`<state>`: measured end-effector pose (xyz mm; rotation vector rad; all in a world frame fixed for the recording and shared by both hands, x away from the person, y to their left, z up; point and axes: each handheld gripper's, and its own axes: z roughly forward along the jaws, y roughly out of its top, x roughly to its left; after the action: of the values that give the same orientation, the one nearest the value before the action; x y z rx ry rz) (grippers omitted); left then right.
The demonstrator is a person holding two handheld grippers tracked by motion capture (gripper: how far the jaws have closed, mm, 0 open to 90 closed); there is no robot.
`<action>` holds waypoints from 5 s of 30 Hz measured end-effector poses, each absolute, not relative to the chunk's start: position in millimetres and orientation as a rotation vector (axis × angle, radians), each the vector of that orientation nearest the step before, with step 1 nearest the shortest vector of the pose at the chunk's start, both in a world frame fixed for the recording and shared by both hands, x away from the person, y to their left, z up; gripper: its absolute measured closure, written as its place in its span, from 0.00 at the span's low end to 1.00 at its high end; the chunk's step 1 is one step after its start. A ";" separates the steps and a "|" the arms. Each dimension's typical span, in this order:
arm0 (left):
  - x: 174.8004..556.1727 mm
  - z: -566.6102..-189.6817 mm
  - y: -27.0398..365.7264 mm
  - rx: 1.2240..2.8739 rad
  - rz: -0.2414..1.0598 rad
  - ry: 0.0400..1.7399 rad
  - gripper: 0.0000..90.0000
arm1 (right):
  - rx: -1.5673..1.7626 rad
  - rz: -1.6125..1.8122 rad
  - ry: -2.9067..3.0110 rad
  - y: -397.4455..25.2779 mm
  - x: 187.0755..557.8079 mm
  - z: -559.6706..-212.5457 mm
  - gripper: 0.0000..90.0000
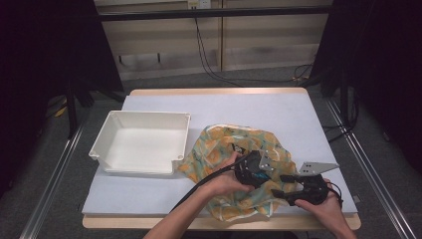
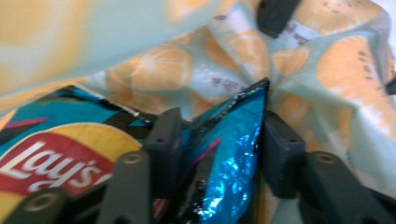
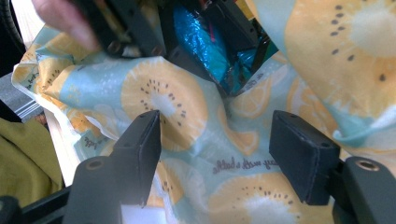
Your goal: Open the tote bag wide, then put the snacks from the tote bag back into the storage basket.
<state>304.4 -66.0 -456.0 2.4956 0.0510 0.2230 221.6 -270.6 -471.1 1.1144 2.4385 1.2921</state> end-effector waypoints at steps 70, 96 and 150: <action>281.0 -398.9 5.8 2.126 -0.027 0.069 0.99 | 1.201 1.375 2.160 -270.0 345.9 -415.0 1.00; 322.2 -355.5 28.8 1.934 -0.038 0.184 0.99 | 1.204 1.417 2.146 -266.8 352.3 -417.0 1.00; 361.5 -254.4 38.8 1.721 0.073 0.277 1.00 | 1.117 1.482 2.165 -256.0 337.3 -406.1 1.00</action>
<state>361.5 38.8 -254.4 1.7214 0.2767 0.0734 337.3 -256.0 -406.1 1.1169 2.1652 1.4824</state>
